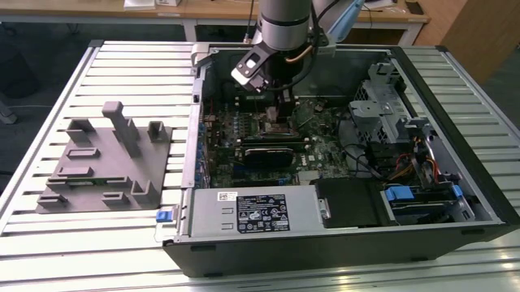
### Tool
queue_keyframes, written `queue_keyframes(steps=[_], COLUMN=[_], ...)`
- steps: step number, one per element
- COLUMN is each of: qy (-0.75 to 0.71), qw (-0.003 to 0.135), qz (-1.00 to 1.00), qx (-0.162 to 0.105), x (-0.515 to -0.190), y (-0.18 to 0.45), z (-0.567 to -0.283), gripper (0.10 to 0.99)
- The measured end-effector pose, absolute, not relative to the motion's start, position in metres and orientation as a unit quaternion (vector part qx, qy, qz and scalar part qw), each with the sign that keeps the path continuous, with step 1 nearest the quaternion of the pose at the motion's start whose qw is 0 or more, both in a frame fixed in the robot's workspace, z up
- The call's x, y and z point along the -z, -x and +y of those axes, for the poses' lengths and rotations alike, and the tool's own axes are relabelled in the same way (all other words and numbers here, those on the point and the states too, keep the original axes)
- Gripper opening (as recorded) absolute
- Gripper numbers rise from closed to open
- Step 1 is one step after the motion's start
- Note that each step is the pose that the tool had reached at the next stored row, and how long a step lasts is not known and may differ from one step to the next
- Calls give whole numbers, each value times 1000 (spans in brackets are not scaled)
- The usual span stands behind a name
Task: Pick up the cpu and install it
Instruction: 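Place the cpu into insertion slot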
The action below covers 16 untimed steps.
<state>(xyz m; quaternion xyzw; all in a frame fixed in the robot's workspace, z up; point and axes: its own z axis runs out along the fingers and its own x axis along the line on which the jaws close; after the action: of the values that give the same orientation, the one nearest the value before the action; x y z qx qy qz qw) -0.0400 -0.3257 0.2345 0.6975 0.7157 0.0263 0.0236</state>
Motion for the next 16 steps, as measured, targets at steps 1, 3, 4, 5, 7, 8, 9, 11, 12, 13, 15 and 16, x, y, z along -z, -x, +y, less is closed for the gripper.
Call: queue_keyframes(steps=[1,3,4,5,7,8,9,11,12,13,15,16], qy=[-698,-698,-698,-698,-698,-698,-698,-698,-698,-698,-698,-698], qw=[24,24,24,24,24,24,24,24,24,24,24,24], qz=[716,716,716,716,716,716,716,716,716,716,716,716], qx=[-26,-26,-26,-26,-26,-26,-26,-26,-26,-26,-26,-26], x=[-234,-232,-232,-232,-231,-230,-229,-228,-228,-227,-224,-222], y=[40,40,40,40,40,40,40,40,40,40,40,40], z=[-326,-326,-326,-326,-326,-326,-326,-325,-325,-325,-324,-324], gripper=[529,529,529,529,529,529,529,529,529,529,529,529])
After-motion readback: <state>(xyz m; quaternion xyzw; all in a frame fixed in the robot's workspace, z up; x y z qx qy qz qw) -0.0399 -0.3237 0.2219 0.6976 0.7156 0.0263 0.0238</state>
